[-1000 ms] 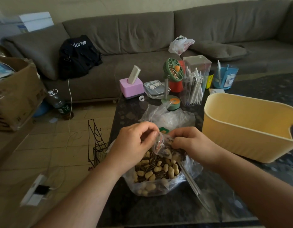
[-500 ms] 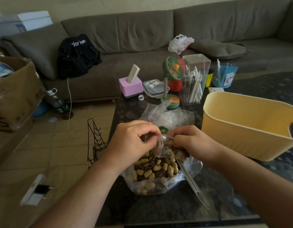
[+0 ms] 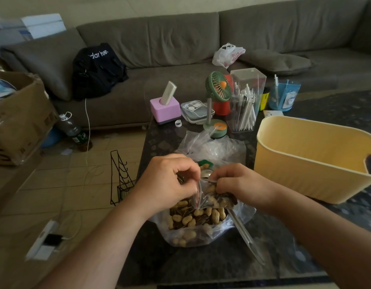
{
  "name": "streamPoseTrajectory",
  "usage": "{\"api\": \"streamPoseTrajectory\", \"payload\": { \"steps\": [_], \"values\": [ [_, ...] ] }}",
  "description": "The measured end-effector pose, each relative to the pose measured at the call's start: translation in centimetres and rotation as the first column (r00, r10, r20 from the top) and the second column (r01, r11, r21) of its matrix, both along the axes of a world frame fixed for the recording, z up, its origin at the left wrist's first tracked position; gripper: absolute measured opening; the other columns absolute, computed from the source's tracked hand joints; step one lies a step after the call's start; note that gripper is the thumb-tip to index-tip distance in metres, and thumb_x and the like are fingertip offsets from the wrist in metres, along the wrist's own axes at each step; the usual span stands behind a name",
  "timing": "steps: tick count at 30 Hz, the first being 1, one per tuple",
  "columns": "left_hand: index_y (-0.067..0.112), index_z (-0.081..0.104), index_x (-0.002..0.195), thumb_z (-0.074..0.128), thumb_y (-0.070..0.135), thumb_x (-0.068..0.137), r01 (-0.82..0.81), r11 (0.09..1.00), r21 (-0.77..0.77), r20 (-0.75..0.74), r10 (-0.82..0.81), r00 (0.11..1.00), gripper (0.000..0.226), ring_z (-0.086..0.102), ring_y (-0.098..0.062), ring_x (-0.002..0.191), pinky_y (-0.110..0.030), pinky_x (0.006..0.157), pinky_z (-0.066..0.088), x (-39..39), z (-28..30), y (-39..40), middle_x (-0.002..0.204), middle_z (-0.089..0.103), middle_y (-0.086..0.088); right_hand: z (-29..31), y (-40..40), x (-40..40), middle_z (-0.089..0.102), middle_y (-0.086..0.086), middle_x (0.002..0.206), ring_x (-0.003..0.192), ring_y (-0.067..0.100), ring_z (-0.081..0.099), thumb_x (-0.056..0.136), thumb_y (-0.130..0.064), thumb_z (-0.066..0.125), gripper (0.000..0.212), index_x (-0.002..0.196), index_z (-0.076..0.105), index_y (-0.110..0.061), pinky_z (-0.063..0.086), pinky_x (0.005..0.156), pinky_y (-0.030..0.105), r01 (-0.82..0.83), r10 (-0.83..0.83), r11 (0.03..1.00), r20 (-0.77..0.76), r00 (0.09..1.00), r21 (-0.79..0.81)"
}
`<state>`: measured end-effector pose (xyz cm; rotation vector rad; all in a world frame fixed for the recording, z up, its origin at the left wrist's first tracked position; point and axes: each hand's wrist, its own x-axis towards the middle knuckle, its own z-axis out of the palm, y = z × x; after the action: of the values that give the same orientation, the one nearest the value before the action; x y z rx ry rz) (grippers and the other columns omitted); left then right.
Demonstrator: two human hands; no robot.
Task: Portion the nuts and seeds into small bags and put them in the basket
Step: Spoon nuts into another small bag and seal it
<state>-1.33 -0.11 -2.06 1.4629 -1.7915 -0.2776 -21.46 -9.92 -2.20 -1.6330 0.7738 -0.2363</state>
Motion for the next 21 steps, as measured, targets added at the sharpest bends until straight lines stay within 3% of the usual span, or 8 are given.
{"api": "streamPoseTrajectory", "payload": {
  "steps": [3,5,8,10,13,16,18,21],
  "values": [
    [0.036,0.073,0.077,0.077,0.012,0.079,0.001,0.996,0.084,-0.12,0.009,0.993,0.024,0.072,-0.018,0.088,-0.036,0.078,0.062,0.1,-0.1,0.2,0.088,0.072,0.012,0.0,-0.1,-0.1,0.071,0.004,0.078,0.07,0.013,0.066,0.072,-0.023,0.064,0.021,0.087,0.078,-0.016,0.05,0.063,0.025,-0.033,0.032,0.999,0.011,0.999,0.035],
    [0.034,0.073,0.077,0.08,0.007,0.083,0.0,0.992,0.123,-0.283,0.035,0.958,0.029,0.071,-0.017,0.084,-0.041,0.079,0.062,0.2,0.0,0.1,0.086,0.073,0.007,0.0,-0.3,-0.2,0.07,0.004,0.077,0.068,0.012,0.065,0.077,-0.015,0.063,0.017,0.088,0.077,-0.013,0.05,0.061,0.023,-0.033,0.03,0.997,0.042,0.999,0.069],
    [0.033,0.073,0.076,0.079,0.004,0.083,-0.073,0.992,0.099,-0.621,0.119,0.775,0.031,0.069,-0.03,0.084,-0.044,0.083,0.062,0.3,0.1,-0.3,0.083,0.071,0.002,-0.1,-0.3,-0.4,0.068,0.006,0.077,0.065,0.013,0.064,0.073,-0.012,0.062,0.019,0.087,0.075,-0.011,0.05,0.057,0.022,-0.001,-0.013,0.99,0.095,0.995,0.139],
    [0.031,0.075,0.083,0.077,0.001,0.09,-0.162,0.98,0.113,-0.725,0.193,0.661,0.03,0.071,-0.028,0.087,-0.04,0.085,0.06,0.1,-0.1,-0.6,0.085,0.072,0.0,-0.3,-0.2,-0.3,0.069,0.008,0.08,0.069,0.016,0.066,0.076,-0.011,0.064,0.02,0.093,0.073,-0.009,0.052,0.06,0.025,0.027,-0.054,0.981,0.134,0.989,0.192],
    [0.016,0.071,0.109,0.07,0.022,0.098,-0.09,0.967,0.24,-0.811,0.25,0.529,0.012,0.071,-0.022,0.092,-0.034,0.086,0.058,-0.8,-0.5,-0.6,0.092,0.074,-0.001,-0.5,-0.1,-0.1,0.074,0.013,0.091,0.082,0.025,0.071,0.095,0.002,0.063,0.013,0.104,0.07,-0.004,0.059,0.076,0.037,0.12,-0.171,0.965,0.212,0.962,0.232],
    [0.013,0.066,0.125,0.079,0.053,0.081,0.058,0.946,0.319,-0.84,0.254,0.48,0.06,0.075,-0.022,0.105,-0.036,0.093,0.059,-1.6,-1.3,-0.9,0.108,0.08,-0.003,-0.6,0.2,0.3,0.076,0.018,0.098,0.09,0.035,0.074,0.094,0.004,0.067,0.015,0.107,0.068,-0.002,0.061,0.092,0.051,0.198,-0.284,0.938,0.303,0.91,0.284],
    [0.013,0.069,0.125,0.087,0.044,0.076,0.045,0.954,0.296,-0.844,0.239,0.48,0.061,0.074,-0.026,0.114,-0.045,0.103,0.058,-2.2,-1.8,-1.0,0.116,0.079,-0.007,-0.7,0.4,0.6,0.075,0.019,0.099,0.092,0.038,0.075,0.09,0.006,0.071,0.017,0.103,0.066,-0.003,0.061,0.092,0.054,0.226,-0.335,0.92,0.344,0.877,0.32],
    [0.017,0.077,0.111,0.08,0.025,0.088,-0.082,0.956,0.282,-0.837,0.286,0.466,0.025,0.076,-0.027,0.109,-0.053,0.103,0.059,-3.0,-2.1,-1.4,0.11,0.08,-0.008,-1.0,0.6,0.8,0.073,0.018,0.106,0.094,0.035,0.076,0.084,0.007,0.075,0.026,0.105,0.063,-0.001,0.065,0.079,0.042,0.226,-0.328,0.925,0.347,0.879,0.304]
  ]
}}
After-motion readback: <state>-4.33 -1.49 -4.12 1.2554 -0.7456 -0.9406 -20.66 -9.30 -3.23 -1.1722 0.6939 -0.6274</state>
